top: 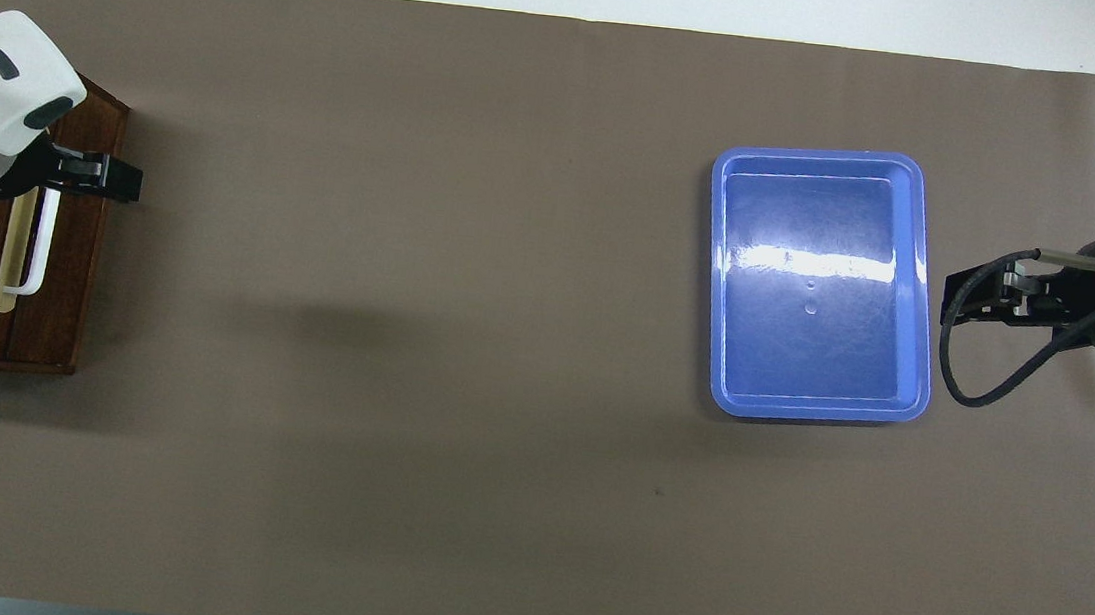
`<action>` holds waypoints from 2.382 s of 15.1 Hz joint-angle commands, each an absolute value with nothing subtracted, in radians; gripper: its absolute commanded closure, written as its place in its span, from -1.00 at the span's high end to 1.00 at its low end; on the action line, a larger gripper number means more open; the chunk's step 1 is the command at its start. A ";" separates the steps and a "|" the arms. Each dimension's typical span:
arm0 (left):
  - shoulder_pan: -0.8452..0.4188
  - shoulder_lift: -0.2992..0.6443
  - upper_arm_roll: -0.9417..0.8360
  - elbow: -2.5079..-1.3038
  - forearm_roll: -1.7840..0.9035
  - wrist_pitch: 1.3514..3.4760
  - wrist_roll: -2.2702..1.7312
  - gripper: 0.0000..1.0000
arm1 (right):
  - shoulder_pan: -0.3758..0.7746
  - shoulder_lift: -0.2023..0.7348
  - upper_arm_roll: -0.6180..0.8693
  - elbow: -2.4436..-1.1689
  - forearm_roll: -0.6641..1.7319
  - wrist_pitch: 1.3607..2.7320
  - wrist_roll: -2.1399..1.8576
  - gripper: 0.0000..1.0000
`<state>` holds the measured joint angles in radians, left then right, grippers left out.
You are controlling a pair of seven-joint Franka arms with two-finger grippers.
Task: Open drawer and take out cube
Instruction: 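Grasp the white drawer handle with the left gripper, then pull the drawer open toward the robot with the left gripper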
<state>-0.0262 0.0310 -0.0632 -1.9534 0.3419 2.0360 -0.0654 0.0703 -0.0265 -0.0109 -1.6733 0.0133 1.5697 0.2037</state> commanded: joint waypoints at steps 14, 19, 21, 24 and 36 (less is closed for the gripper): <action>-0.008 0.143 -0.069 -2.091 0.661 2.310 -0.230 1.00 | 0.064 -0.049 -0.005 -1.698 -0.002 1.598 0.189 0.97; -0.073 0.169 -0.074 -2.059 0.594 2.335 -0.386 1.00 | 0.066 -0.049 -0.005 -1.700 -0.002 1.598 0.189 0.97; -0.118 0.186 -0.074 -2.022 0.482 2.321 -0.394 1.00 | 0.066 -0.049 -0.005 -1.700 -0.002 1.600 0.187 0.97; -0.172 0.189 -0.072 -1.990 0.407 2.287 -0.394 1.00 | 0.064 -0.049 -0.005 -1.698 -0.002 1.598 0.186 0.97; -0.227 0.221 -0.072 -1.757 0.238 2.035 -0.394 1.00 | 0.064 -0.049 -0.005 -1.700 -0.002 1.600 0.187 0.97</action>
